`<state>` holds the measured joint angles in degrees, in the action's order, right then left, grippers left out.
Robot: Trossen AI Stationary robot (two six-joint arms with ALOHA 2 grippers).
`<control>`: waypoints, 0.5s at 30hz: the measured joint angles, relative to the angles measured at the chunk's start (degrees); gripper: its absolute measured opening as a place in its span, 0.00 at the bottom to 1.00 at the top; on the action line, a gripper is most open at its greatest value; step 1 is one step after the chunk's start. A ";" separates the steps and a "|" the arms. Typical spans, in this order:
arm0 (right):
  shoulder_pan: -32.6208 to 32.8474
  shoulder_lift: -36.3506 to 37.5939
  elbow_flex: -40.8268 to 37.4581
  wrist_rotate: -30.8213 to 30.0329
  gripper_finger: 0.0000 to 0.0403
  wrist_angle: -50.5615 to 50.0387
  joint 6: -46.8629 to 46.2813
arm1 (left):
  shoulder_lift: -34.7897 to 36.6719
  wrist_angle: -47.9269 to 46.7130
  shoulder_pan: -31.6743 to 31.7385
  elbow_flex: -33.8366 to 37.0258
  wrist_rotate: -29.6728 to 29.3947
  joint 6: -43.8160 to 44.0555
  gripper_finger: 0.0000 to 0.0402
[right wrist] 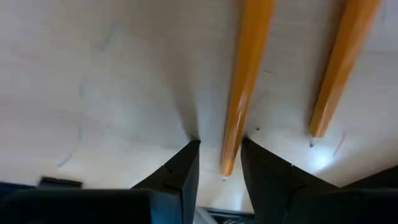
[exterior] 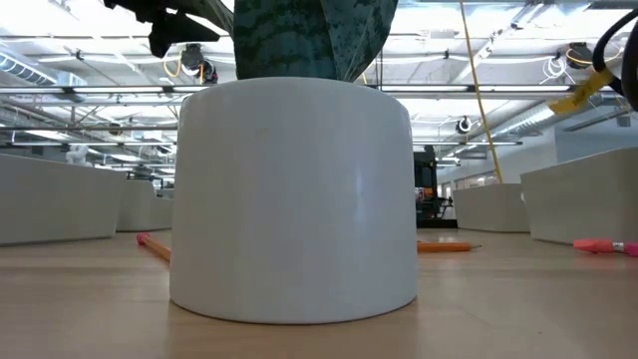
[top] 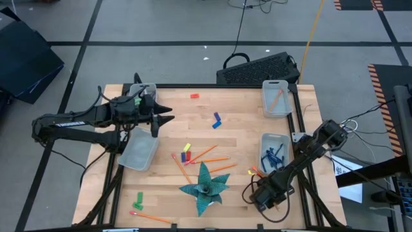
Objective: Sort crayons/erasers/pens/pencils in bins
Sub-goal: Put the orange pencil into the top right gray bin
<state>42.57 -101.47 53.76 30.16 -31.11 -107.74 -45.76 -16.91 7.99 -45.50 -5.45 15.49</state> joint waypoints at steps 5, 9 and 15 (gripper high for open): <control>0.02 -0.09 -1.01 0.03 0.18 0.36 -2.25 | 0.00 -0.07 0.00 0.00 0.00 -0.11 0.46; -0.17 -0.15 -1.05 0.05 0.08 0.18 -5.44 | 0.00 -0.54 0.00 0.00 0.00 -0.13 0.46; -0.24 -0.22 -0.98 -0.10 0.03 0.00 -4.09 | 0.00 -3.66 0.00 0.00 0.00 1.10 0.46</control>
<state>42.33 -101.69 52.78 30.06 -31.11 -111.83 -45.76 -20.57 7.99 -45.50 -5.46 16.59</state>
